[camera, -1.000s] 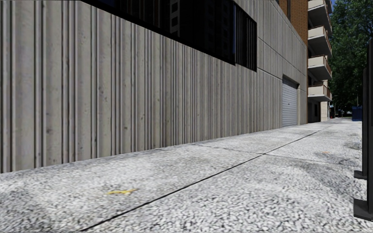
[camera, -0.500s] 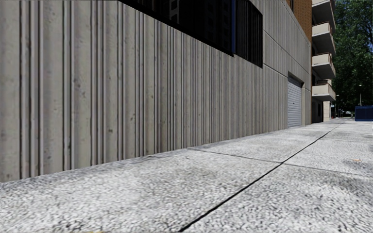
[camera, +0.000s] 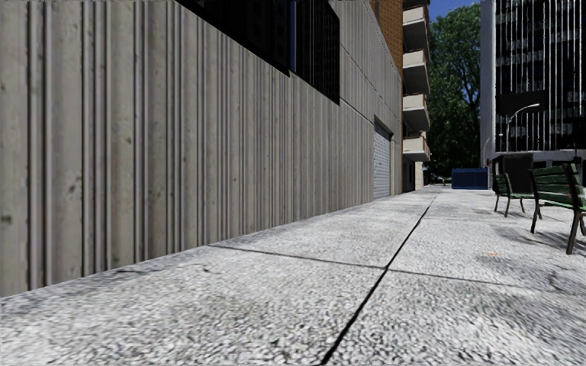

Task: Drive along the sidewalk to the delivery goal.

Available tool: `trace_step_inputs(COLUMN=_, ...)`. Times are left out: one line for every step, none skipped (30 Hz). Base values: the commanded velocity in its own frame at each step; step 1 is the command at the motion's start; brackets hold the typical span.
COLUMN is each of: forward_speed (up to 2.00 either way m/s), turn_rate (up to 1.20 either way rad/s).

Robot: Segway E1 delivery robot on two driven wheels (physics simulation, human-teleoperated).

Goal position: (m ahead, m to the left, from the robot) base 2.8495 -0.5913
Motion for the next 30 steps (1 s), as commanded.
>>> trace_step_inputs(forward_speed=1.54, turn_rate=0.00)
trace_step_inputs(forward_speed=1.54, turn_rate=0.00)
trace_step_inputs(forward_speed=1.54, turn_rate=0.00)
trace_step_inputs(forward_speed=1.54, turn_rate=0.00)
trace_step_inputs(forward_speed=1.54, turn_rate=0.00)
trace_step_inputs(forward_speed=1.54, turn_rate=0.00)
trace_step_inputs(forward_speed=1.54, turn_rate=0.00)
trace_step_inputs(forward_speed=1.54, turn_rate=0.00)
trace_step_inputs(forward_speed=1.54, turn_rate=0.00)
trace_step_inputs(forward_speed=1.54, turn_rate=0.00)
trace_step_inputs(forward_speed=1.54, turn_rate=0.00)
trace_step_inputs(forward_speed=1.54, turn_rate=0.00)
trace_step_inputs(forward_speed=1.54, turn_rate=0.00)
trace_step_inputs(forward_speed=1.54, turn_rate=0.00)
trace_step_inputs(forward_speed=1.54, turn_rate=0.00)
trace_step_inputs(forward_speed=1.54, turn_rate=0.00)
trace_step_inputs(forward_speed=1.54, turn_rate=0.00)
trace_step_inputs(forward_speed=1.54, turn_rate=-0.18)
trace_step_inputs(forward_speed=1.54, turn_rate=-0.41)
trace_step_inputs(forward_speed=1.54, turn_rate=-0.61)
trace_step_inputs(forward_speed=1.54, turn_rate=-0.83)
trace_step_inputs(forward_speed=1.54, turn_rate=-0.85)
trace_step_inputs(forward_speed=1.54, turn_rate=-0.85)
trace_step_inputs(forward_speed=1.54, turn_rate=-0.85)
trace_step_inputs(forward_speed=1.54, turn_rate=-0.36)
trace_step_inputs(forward_speed=1.54, turn_rate=0.00)
trace_step_inputs(forward_speed=1.54, turn_rate=0.00)
trace_step_inputs(forward_speed=1.54, turn_rate=0.00)
trace_step_inputs(forward_speed=1.54, turn_rate=0.00)
trace_step_inputs(forward_speed=1.54, turn_rate=0.00)
